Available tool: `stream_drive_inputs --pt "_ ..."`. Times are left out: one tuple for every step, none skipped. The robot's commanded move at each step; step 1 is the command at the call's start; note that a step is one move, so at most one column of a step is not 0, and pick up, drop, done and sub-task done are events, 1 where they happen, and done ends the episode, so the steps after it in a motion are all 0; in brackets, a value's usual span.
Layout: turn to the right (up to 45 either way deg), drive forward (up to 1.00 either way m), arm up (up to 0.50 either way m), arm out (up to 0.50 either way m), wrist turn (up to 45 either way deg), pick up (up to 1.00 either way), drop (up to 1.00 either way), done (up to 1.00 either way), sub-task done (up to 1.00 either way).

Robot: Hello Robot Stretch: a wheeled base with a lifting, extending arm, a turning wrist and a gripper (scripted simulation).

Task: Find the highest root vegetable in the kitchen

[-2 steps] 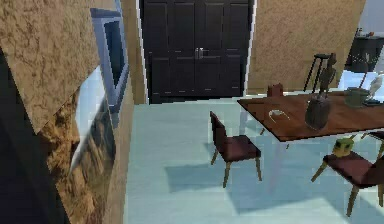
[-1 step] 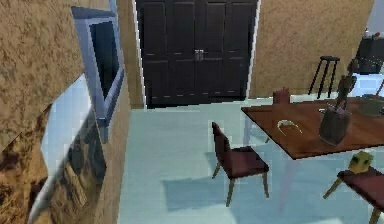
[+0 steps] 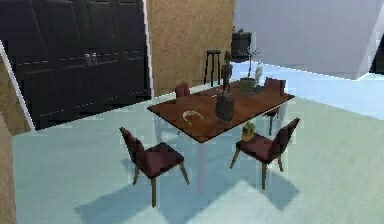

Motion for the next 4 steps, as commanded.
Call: stream_drive_inputs --pt "0.0 0.25 0.0 0.0 0.0 0.0 0.0 0.0 0.0" --pt "45.0 0.0 0.0 0.0 0.0 0.0 0.0 0.0 0.0" --pt "0.0 1.0 0.0 0.0 0.0 0.0 0.0 0.0 0.0" --pt "3.0 0.0 0.0 0.0 0.0 0.0 0.0 0.0 0.0"
